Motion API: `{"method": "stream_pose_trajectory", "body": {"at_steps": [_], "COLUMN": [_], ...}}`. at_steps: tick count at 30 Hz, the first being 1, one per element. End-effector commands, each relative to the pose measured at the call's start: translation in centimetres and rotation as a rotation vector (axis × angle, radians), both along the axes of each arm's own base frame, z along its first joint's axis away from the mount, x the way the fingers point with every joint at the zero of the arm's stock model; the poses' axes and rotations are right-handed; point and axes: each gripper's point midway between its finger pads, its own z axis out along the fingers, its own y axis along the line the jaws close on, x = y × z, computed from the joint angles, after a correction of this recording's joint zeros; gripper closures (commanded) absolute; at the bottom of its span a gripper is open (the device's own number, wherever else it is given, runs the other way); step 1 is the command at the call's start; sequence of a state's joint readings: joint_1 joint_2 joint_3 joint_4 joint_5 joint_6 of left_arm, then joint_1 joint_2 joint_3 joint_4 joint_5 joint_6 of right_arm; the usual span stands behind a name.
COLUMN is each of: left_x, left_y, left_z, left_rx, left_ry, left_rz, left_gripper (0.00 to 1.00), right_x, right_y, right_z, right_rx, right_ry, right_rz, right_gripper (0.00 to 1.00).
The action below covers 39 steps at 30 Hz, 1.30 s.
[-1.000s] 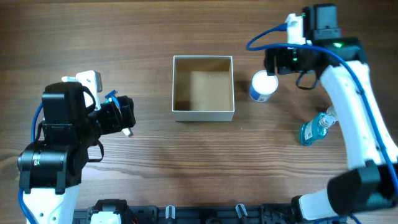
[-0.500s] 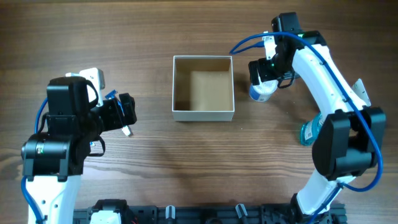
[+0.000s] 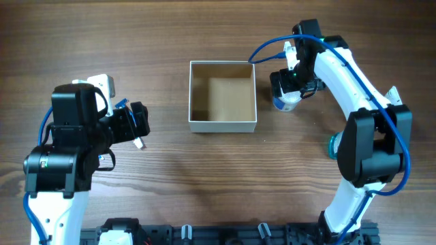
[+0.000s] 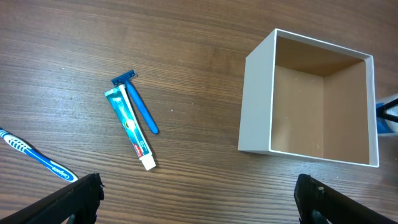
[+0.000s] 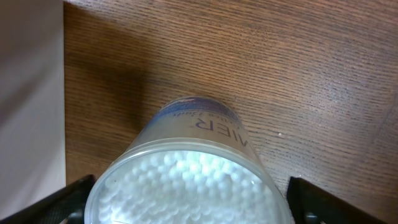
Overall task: Pack container
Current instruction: 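Carry the tub into the white box with the right gripper and release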
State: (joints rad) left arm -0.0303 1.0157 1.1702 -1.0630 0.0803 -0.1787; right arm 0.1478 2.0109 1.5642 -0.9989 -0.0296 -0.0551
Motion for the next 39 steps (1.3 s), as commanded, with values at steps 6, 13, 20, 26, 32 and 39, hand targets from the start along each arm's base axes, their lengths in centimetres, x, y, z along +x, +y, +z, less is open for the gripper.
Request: {"method": "stream_pose_trajectory", "body": {"at_steps": [6, 13, 20, 26, 32, 39], "left_x": [0.2, 0.2, 0.2, 0.1, 0.1, -0.1], "left_y": [-0.1, -0.1, -0.1, -0.1, -0.1, -0.1], "left_z": [0.9, 0.9, 0.9, 0.8, 0.8, 0.7], "left_rx": [-0.019, -0.019, -0.019, -0.019, -0.019, -0.018], "left_ry": [-0.021, -0.02, -0.02, -0.014, -0.013, -0.005], "left_rz": [0.004, 0.004, 0.004, 0.004, 0.004, 0.004], "left_gripper": [0.0, 0.0, 0.0, 0.0, 0.0, 0.0], "right_x": [-0.4, -0.1, 1.2, -0.8, -2.2, -0.6], "right_y": [0.3, 0.4, 1.4, 8.9, 18.7, 22.5], "right_z": [-0.6, 0.3, 12.5, 24.1, 20.7, 13.5], "right_rx": [0.013, 0.022, 0.072, 0.173, 0.157, 0.142], "right_ry": [0.027, 0.011, -0.229, -0.531, -0.508, -0.399], "right_rz": [-0.002, -0.053, -0.053, 0.126, 0.308, 0.293], "right_gripper": [0.3, 0.54, 0.96, 0.96, 0.96, 0.96]}}
